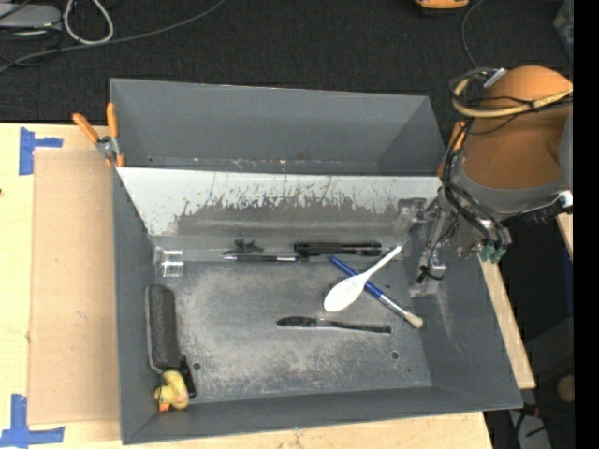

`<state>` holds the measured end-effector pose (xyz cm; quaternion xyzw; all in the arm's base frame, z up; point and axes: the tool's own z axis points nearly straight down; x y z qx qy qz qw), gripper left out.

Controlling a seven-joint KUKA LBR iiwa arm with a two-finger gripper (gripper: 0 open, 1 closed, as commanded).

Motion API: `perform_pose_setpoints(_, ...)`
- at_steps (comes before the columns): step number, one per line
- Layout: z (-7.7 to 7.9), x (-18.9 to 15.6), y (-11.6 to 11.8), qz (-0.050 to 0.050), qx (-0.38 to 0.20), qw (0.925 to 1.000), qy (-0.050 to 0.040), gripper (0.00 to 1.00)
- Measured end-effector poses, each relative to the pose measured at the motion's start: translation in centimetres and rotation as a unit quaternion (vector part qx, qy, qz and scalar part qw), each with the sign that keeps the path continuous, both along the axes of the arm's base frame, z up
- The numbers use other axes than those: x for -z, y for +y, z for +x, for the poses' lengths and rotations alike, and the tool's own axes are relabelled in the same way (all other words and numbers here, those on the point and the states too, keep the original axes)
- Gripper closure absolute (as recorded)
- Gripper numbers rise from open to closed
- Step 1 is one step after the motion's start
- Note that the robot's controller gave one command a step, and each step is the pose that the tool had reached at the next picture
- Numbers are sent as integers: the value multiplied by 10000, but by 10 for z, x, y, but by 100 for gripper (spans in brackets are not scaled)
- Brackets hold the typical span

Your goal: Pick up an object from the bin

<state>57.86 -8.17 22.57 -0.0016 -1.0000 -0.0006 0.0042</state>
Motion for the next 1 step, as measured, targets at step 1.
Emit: perform_pose_setpoints(1, 2, -4, 0, -5, -11, 10000, -39, 0)
